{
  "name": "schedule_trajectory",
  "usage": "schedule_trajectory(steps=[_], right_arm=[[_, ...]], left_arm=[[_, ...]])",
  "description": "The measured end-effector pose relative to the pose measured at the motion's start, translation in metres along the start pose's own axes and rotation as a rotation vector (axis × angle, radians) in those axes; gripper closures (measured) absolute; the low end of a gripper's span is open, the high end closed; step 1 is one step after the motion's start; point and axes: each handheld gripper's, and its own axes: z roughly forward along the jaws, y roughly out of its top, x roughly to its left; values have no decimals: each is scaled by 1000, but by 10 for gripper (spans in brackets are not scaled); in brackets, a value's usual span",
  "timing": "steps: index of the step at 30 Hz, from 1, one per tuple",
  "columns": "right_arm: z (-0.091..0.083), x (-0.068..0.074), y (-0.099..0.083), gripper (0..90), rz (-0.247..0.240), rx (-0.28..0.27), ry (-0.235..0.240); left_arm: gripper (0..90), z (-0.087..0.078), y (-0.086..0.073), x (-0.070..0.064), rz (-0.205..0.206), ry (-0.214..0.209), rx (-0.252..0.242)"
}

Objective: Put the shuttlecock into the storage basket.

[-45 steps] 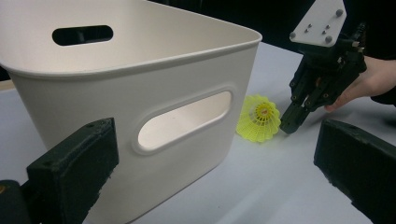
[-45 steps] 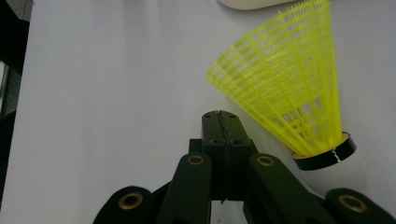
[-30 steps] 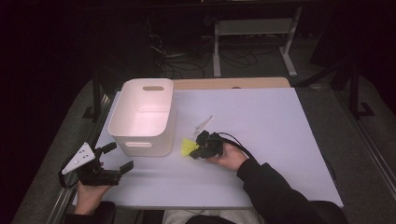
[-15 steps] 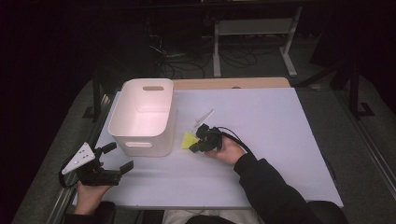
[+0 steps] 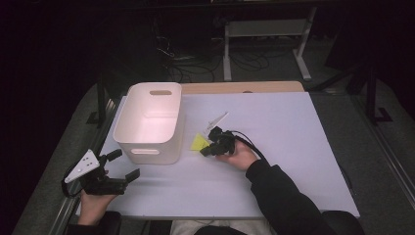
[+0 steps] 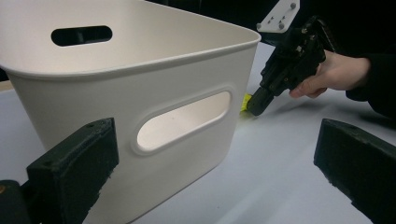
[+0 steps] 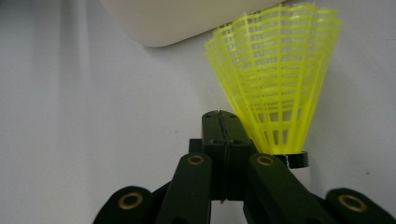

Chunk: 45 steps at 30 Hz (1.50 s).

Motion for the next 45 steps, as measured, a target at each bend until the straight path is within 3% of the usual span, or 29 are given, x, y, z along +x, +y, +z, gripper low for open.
schedule_trajectory(steps=[13,31,39,45], right_arm=[[1,-3,0,885,15,-15,1],[-20,1,2,862,0,-36,1],[-32,0,4,617,5,-23,17],[-38,2,5,496,-11,0,5]], left_arm=[[0,0,0,0,-1,-1,-1],[0,0,0,0,-1,4,-3],[0,-1,0,0,0,7,-4],[0,-1,0,0,-1,7,-4]])
